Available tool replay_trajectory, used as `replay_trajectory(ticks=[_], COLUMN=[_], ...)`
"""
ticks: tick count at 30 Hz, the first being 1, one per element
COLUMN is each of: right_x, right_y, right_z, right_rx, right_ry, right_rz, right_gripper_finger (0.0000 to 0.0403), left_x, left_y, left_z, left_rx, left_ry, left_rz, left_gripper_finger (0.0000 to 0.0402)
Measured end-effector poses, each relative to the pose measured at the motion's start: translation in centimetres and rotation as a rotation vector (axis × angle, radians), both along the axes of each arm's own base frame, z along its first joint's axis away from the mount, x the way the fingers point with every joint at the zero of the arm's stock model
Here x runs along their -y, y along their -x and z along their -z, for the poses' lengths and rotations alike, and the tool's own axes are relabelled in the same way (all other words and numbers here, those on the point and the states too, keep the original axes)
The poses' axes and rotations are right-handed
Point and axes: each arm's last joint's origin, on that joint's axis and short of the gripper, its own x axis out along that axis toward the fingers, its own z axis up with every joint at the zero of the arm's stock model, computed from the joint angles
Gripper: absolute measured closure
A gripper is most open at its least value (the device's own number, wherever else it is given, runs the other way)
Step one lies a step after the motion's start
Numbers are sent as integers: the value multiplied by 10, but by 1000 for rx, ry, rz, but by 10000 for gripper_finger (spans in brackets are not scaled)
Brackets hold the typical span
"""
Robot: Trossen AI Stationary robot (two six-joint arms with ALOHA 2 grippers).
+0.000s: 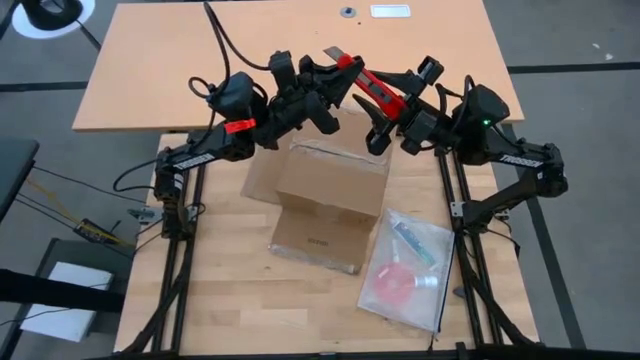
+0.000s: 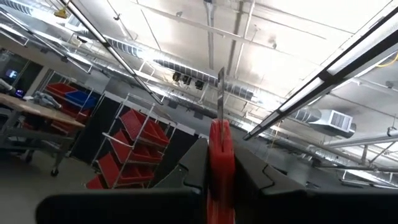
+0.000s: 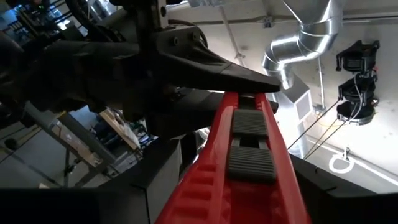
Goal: Unpack boxes
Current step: Break down cardboard box until it is fully flat
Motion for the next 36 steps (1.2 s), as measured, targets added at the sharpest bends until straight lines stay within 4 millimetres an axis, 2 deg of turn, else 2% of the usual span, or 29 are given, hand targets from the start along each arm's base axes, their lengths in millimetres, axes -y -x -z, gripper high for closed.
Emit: replay_trajectory(ticks=[7, 17, 36], right_x=[-5, -15, -25], right_y=[5, 5, 6], right_z=[-6, -6, -7], right_rx=[58, 31, 39], right_ry=[29, 101, 144], right_rz=[16, 28, 19], right_gripper_finger=[189, 194, 236], left_x=[0, 0, 1], left_y=[0, 0, -1], left_z=[0, 1, 2], left_rx=[3, -8, -24], left_ry=[10, 24, 26], left_rz=[-1, 8, 23], left_gripper_finger=[355, 355, 354])
